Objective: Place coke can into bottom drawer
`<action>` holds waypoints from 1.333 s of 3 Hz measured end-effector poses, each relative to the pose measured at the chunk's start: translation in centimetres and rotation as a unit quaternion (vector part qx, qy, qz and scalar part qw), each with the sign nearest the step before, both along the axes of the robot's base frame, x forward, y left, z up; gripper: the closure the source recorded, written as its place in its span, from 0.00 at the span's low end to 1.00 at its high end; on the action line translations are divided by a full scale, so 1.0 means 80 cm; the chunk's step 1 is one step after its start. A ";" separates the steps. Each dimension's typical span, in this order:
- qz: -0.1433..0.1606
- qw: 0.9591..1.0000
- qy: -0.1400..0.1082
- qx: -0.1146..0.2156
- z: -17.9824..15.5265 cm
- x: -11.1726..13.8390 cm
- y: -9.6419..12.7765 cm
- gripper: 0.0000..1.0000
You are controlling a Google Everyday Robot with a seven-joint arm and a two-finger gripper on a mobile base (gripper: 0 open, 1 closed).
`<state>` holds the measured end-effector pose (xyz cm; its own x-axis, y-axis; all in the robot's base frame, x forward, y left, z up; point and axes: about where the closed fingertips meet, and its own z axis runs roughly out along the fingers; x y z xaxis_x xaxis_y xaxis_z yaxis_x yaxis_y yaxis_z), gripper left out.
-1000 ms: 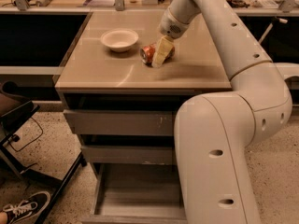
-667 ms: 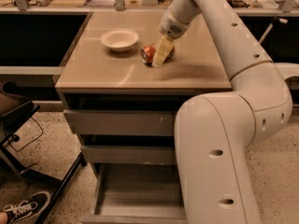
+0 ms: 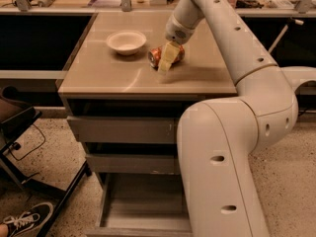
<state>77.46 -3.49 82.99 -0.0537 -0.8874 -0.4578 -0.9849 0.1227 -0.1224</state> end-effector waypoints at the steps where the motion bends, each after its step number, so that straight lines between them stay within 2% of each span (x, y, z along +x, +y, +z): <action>1: 0.000 1.000 0.000 0.000 0.000 0.000 0.000 0.19; 4: 0.000 1.000 0.000 0.000 0.000 0.000 0.000 0.89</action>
Offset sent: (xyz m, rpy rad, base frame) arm 0.0000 0.0000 0.0000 0.0000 0.0000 0.0000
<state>77.46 -3.49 82.99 -0.0537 -0.8874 -0.4578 -0.9849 0.1227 -0.1224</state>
